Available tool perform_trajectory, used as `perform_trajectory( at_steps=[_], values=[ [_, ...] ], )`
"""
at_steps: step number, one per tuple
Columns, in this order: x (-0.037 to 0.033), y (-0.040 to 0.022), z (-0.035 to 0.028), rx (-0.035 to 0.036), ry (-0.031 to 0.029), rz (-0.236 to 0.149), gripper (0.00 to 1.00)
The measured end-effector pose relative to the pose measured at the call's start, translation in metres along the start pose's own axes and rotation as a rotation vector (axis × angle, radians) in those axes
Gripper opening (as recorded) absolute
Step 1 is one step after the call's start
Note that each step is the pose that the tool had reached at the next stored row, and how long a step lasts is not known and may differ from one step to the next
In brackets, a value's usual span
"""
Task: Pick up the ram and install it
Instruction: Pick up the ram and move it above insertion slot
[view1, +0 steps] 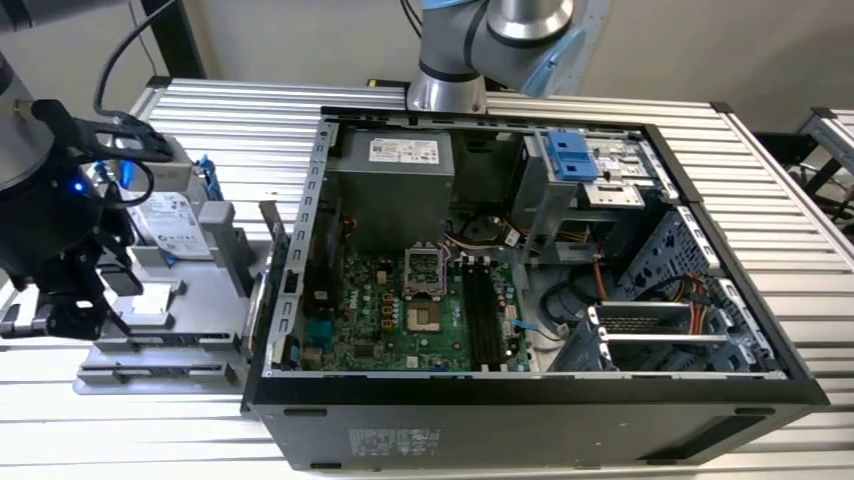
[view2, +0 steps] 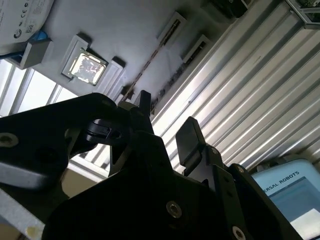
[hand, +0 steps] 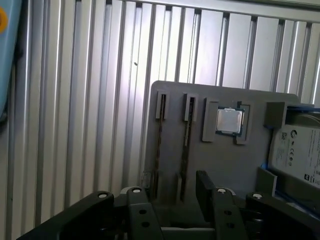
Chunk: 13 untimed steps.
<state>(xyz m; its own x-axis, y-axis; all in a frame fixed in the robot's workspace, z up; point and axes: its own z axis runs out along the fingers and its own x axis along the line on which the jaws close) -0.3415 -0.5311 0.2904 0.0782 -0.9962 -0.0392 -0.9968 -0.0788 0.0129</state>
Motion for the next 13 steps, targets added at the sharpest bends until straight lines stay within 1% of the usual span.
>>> perform_trajectory(
  at_steps=[13],
  values=[
    [0.0010,-0.0004,0.0236,-0.0001,0.0001,0.000,1.00]
  ],
)
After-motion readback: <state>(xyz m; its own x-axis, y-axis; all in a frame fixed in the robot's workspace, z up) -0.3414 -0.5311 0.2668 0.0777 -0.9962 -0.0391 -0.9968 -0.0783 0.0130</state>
